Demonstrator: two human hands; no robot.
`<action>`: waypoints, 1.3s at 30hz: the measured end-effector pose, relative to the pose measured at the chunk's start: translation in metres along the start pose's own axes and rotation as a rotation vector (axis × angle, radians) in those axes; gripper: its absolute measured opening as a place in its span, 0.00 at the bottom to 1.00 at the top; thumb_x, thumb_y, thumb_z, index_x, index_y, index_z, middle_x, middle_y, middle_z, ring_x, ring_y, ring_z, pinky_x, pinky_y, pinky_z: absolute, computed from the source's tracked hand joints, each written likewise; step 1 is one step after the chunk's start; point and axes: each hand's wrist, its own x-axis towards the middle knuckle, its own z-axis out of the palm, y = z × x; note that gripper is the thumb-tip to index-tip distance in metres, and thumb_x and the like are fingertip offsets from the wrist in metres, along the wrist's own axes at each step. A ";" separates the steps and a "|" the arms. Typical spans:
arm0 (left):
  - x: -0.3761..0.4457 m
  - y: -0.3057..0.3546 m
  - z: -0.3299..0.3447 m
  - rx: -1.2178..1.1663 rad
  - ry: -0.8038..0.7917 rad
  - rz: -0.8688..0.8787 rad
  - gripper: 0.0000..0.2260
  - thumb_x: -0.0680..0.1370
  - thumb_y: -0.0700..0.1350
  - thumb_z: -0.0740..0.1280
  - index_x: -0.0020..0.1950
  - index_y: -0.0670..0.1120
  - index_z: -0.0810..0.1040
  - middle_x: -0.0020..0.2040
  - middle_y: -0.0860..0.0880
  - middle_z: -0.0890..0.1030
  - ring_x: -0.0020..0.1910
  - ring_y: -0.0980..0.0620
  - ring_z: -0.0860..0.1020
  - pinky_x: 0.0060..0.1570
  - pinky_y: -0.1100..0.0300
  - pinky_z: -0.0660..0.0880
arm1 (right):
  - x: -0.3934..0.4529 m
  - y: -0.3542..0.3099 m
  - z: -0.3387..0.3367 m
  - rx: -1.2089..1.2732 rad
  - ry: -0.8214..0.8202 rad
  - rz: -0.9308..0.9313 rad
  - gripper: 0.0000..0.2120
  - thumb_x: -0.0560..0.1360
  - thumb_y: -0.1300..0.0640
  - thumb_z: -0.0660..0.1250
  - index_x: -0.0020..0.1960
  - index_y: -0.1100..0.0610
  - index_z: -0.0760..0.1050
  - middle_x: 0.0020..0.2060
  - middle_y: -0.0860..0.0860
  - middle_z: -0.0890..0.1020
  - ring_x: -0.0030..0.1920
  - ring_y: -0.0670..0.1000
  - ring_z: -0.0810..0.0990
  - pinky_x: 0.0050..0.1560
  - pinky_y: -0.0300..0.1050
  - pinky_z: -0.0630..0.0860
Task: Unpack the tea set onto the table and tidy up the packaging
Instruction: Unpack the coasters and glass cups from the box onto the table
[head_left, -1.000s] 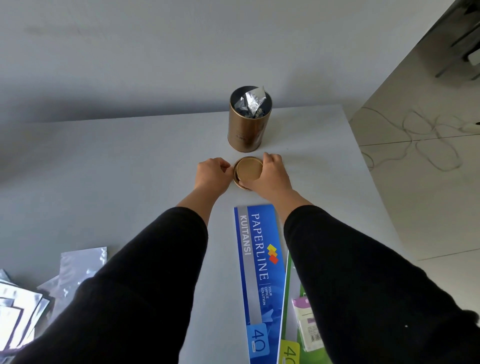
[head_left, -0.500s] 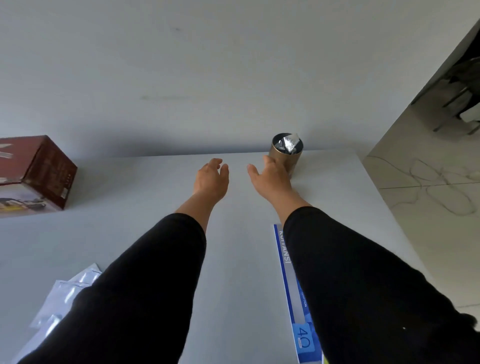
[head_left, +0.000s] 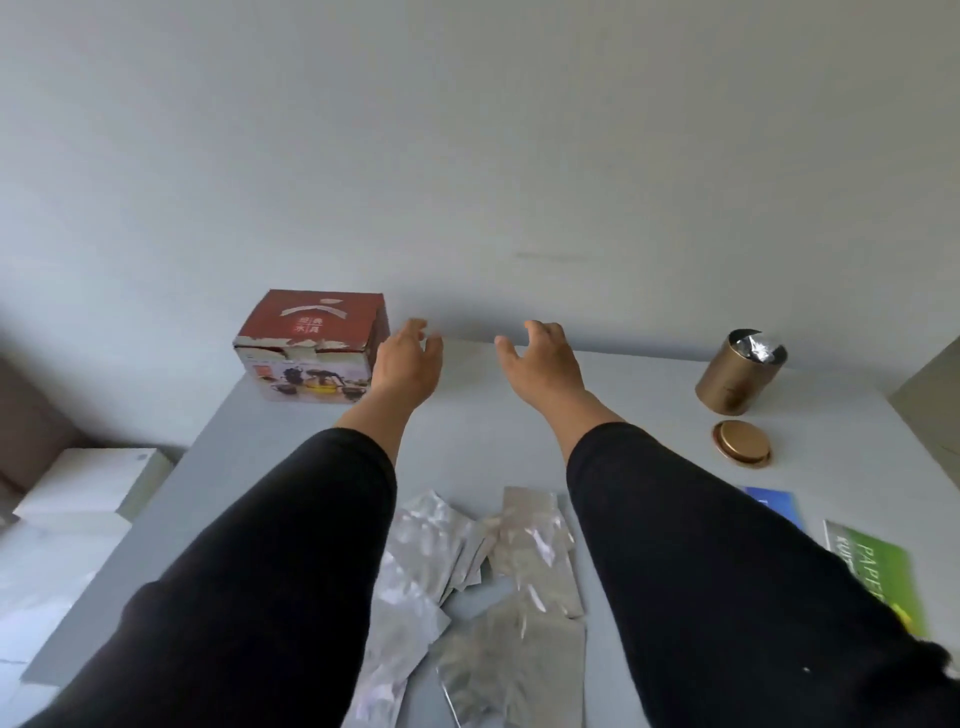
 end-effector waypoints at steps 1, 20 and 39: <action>0.001 -0.009 -0.012 0.000 0.021 -0.006 0.19 0.82 0.49 0.55 0.72 0.44 0.67 0.67 0.43 0.75 0.67 0.42 0.71 0.63 0.52 0.67 | -0.001 -0.012 0.007 -0.006 -0.005 -0.015 0.27 0.80 0.45 0.56 0.73 0.61 0.61 0.70 0.56 0.64 0.67 0.57 0.70 0.64 0.48 0.67; 0.078 -0.190 -0.124 0.018 0.074 -0.182 0.19 0.81 0.46 0.57 0.71 0.45 0.67 0.68 0.43 0.72 0.67 0.44 0.70 0.62 0.54 0.68 | 0.037 -0.139 0.177 -0.109 -0.171 -0.082 0.24 0.79 0.50 0.60 0.72 0.58 0.65 0.68 0.55 0.67 0.67 0.56 0.70 0.65 0.49 0.70; 0.171 -0.249 -0.123 -0.291 -0.187 -0.290 0.19 0.82 0.48 0.52 0.73 0.48 0.64 0.62 0.47 0.75 0.50 0.50 0.71 0.49 0.57 0.68 | 0.111 -0.169 0.249 0.355 0.074 0.556 0.25 0.75 0.47 0.60 0.70 0.55 0.66 0.63 0.52 0.77 0.59 0.55 0.79 0.58 0.50 0.77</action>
